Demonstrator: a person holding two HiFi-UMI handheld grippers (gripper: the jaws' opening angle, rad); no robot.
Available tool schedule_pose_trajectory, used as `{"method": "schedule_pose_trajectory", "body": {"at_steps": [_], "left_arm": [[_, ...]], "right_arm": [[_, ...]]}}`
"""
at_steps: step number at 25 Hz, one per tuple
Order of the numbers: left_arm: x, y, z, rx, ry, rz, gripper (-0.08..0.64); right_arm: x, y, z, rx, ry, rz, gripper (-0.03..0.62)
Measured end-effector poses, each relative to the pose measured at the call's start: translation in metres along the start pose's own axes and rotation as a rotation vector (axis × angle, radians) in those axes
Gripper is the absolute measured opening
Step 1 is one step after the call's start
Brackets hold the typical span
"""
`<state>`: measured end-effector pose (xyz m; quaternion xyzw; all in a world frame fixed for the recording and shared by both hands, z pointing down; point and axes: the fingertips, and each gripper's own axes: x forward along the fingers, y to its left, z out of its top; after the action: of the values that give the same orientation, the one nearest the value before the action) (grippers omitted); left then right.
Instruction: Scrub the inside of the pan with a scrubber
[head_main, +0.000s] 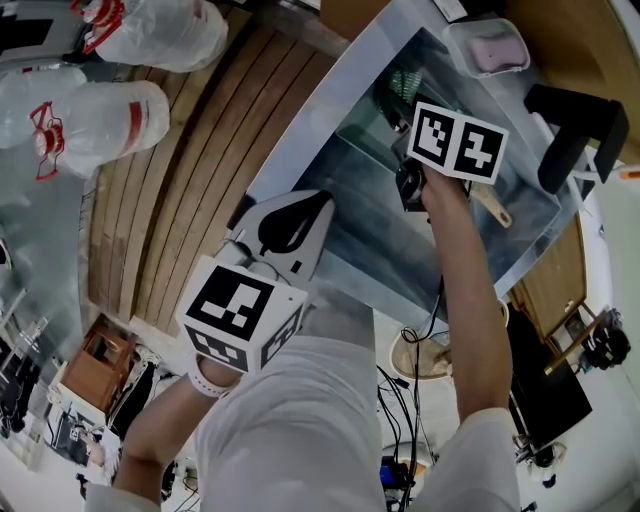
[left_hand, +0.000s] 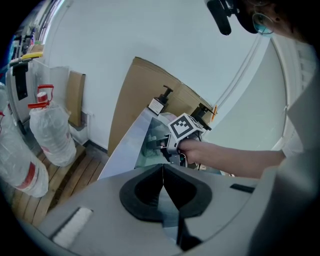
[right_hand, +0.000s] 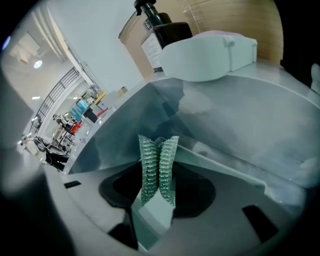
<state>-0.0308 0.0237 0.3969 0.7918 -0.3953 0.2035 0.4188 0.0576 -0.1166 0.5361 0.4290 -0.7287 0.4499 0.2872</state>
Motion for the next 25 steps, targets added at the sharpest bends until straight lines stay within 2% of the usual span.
{"method": "schedule_pose_trajectory", "body": {"at_steps": [6, 14, 19, 25], "left_arm": [[-0.001, 0.000, 0.002, -0.003, -0.005, 0.002, 0.006], [0.001, -0.010, 0.001, 0.014, 0.002, -0.015, 0.006], [0.002, -0.017, -0.001, 0.030, 0.009, -0.026, 0.006], [0.002, -0.029, -0.003, 0.047, 0.017, -0.043, 0.006]], "right_arm": [[-0.009, -0.016, 0.000, -0.011, 0.014, -0.067, 0.158], [-0.040, -0.056, -0.024, 0.107, 0.006, -0.140, 0.163], [-0.060, -0.082, -0.039, 0.086, 0.014, -0.221, 0.166], [-0.072, -0.093, -0.046, 0.122, 0.002, -0.274, 0.166]]}}
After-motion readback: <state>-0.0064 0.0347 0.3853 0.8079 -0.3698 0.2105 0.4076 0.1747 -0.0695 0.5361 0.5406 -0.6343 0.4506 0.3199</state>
